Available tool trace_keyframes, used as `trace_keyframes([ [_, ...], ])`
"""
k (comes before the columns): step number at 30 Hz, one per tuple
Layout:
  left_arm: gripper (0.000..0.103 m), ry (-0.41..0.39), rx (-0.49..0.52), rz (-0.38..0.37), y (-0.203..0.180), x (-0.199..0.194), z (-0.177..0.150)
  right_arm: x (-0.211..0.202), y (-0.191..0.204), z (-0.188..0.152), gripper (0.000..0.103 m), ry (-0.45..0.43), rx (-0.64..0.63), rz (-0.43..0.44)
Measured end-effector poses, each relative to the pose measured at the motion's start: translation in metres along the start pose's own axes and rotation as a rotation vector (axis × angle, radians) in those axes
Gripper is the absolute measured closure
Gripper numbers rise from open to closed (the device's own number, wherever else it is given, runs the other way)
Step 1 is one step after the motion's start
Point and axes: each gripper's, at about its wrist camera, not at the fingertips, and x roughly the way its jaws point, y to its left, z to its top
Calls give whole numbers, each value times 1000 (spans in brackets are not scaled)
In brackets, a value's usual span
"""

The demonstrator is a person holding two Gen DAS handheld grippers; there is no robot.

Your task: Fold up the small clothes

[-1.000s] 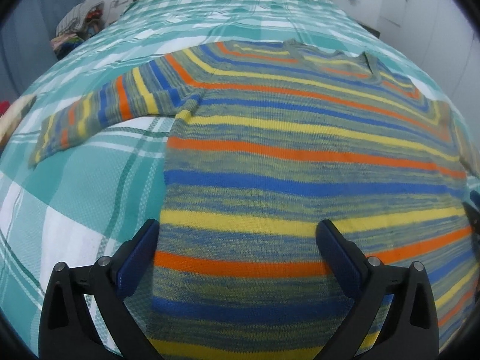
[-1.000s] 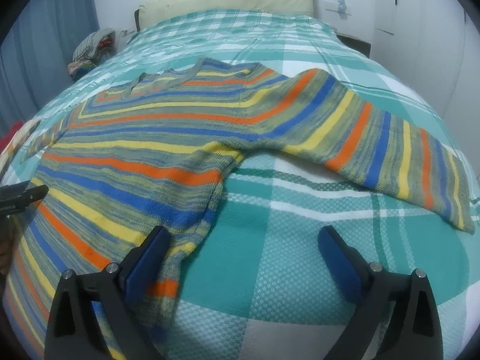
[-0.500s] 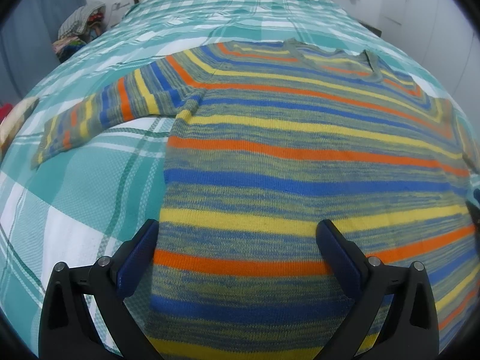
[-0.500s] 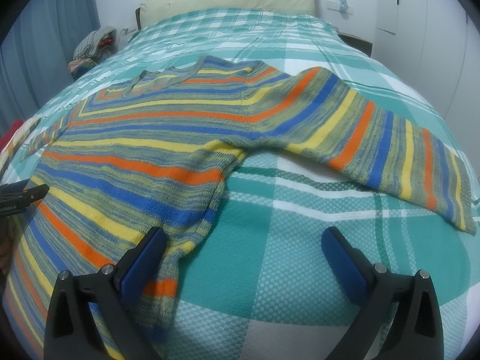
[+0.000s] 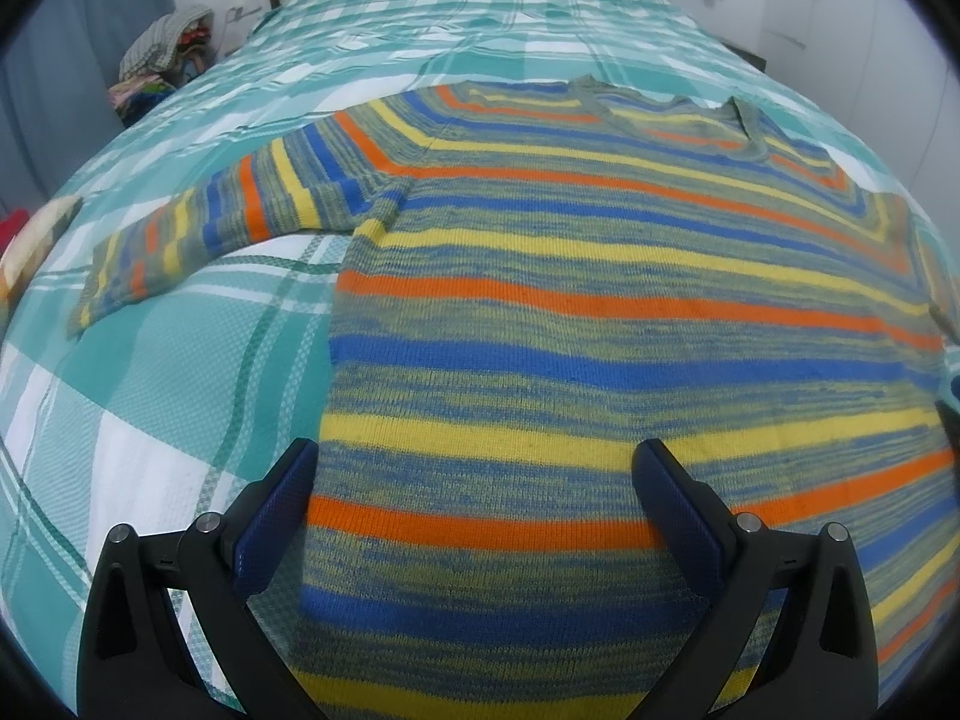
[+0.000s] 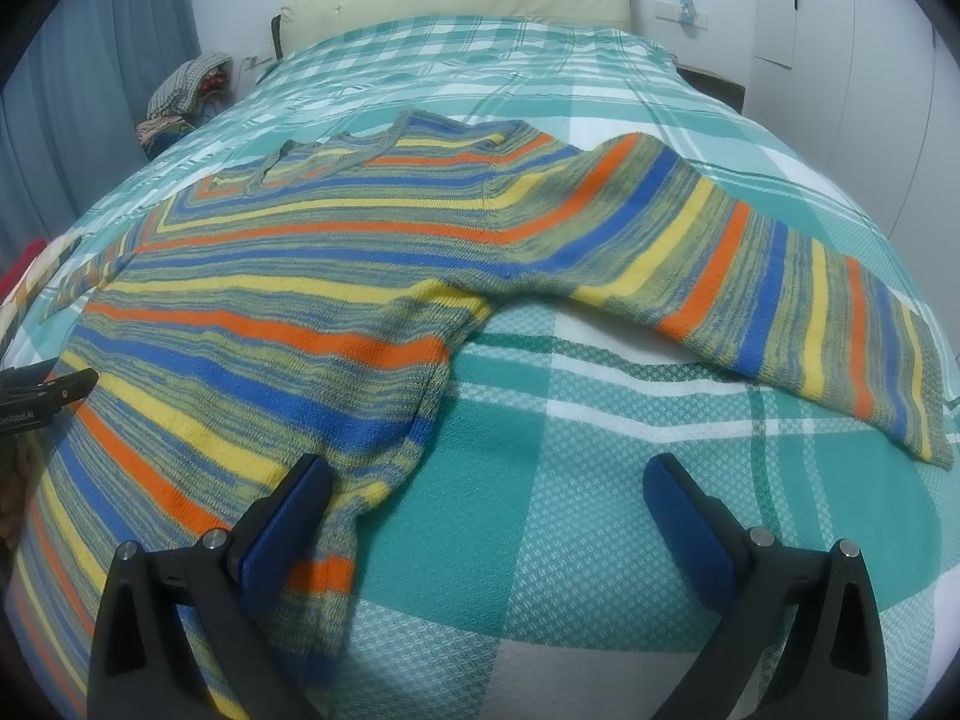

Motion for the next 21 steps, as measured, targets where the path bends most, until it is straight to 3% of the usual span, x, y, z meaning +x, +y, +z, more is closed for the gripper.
trace_keyframes([
  [15, 0, 2, 0, -1, 2, 1, -1, 0, 0, 0, 0, -1, 0, 0],
  [21, 0, 45, -18, -62, 10, 5, 2, 2, 1, -1, 0, 9, -2, -2],
])
